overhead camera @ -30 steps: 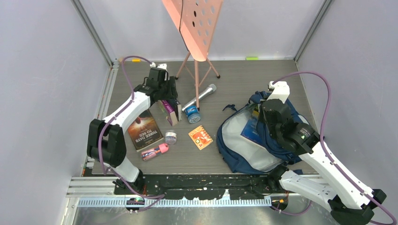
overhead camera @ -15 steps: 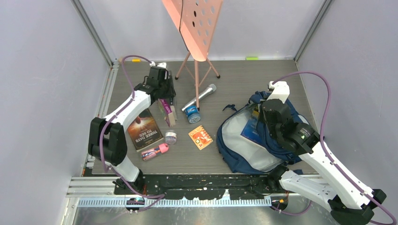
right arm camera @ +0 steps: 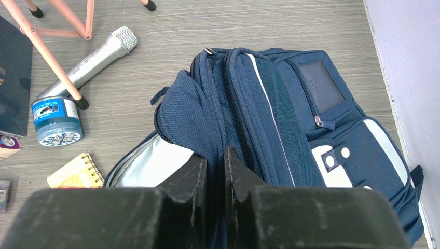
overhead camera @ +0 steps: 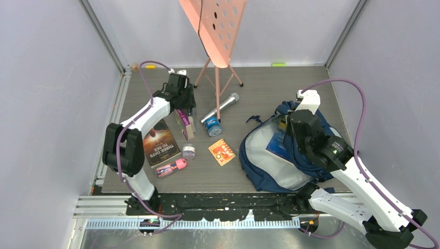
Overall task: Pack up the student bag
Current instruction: Pick up the book from the center of the board, then place the book in the student bag.
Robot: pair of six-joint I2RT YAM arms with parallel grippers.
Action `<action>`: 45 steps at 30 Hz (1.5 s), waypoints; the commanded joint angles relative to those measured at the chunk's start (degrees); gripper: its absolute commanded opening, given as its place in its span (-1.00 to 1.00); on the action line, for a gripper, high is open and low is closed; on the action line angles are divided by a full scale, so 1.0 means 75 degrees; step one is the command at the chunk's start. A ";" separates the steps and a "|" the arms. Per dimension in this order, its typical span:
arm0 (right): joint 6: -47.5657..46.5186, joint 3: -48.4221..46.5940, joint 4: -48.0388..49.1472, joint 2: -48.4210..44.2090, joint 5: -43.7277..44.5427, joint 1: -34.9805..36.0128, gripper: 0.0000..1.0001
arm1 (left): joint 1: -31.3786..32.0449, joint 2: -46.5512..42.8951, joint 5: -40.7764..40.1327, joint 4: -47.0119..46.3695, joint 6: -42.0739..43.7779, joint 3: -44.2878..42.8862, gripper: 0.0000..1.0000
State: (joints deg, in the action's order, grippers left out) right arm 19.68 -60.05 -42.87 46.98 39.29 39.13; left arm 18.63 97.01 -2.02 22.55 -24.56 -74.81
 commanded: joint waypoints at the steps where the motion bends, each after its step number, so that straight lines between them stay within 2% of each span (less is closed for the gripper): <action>1: -0.0029 -0.0109 0.0685 -0.0201 0.0371 -0.0038 -0.99 | -0.0032 0.0377 -0.0127 0.0202 0.0174 -0.0225 -0.15; 3: -0.0028 -0.0094 0.0683 -0.0214 0.0381 -0.0035 -0.99 | -0.0035 0.0458 -0.0142 0.0174 0.0200 -0.0250 -0.16; 6: -0.0028 -0.0080 0.0666 -0.0217 0.0386 -0.0038 -0.99 | -0.0035 0.0451 -0.0171 0.0153 0.0249 -0.0290 -0.46; 10: -0.0023 -0.0091 0.0666 -0.0217 0.0387 -0.0038 -0.99 | -0.0035 0.0360 -0.0149 0.0094 0.0192 -0.0420 -0.58; 16: -0.0011 -0.0102 0.0644 -0.0238 0.0398 -0.0038 -0.99 | -0.0035 -0.0067 -0.0075 -0.0012 0.0013 -0.0499 -1.00; 23: 0.0001 -0.0135 0.0602 -0.0239 0.0407 -0.0038 -0.99 | -0.0033 -0.1536 0.0227 -0.0717 -0.0241 0.0072 -1.00; 29: -0.0015 -0.0222 0.0502 -0.0267 0.0463 -0.0038 -0.99 | -0.0035 -0.2878 0.1251 -0.0658 -0.0466 0.0406 -1.00; 38: -0.0043 -0.0383 0.0388 -0.0286 0.0479 -0.0038 -0.99 | 0.0071 -0.4885 0.4092 -0.0968 -0.1976 0.2166 -1.00; 41: -0.0079 -0.0409 0.0344 -0.0285 0.0478 -0.0037 -0.99 | 0.0522 -0.5439 0.4471 -0.1684 -0.2893 0.2851 -1.00; 45: -0.0055 -0.0377 0.0345 -0.0310 0.0384 -0.0038 -0.99 | 0.1915 -0.5643 0.4095 -0.2581 -0.3664 0.3346 -1.00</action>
State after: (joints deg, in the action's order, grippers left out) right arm 19.62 -59.99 -43.16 46.11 39.68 39.13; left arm 24.75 57.91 24.25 20.12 -42.81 -49.89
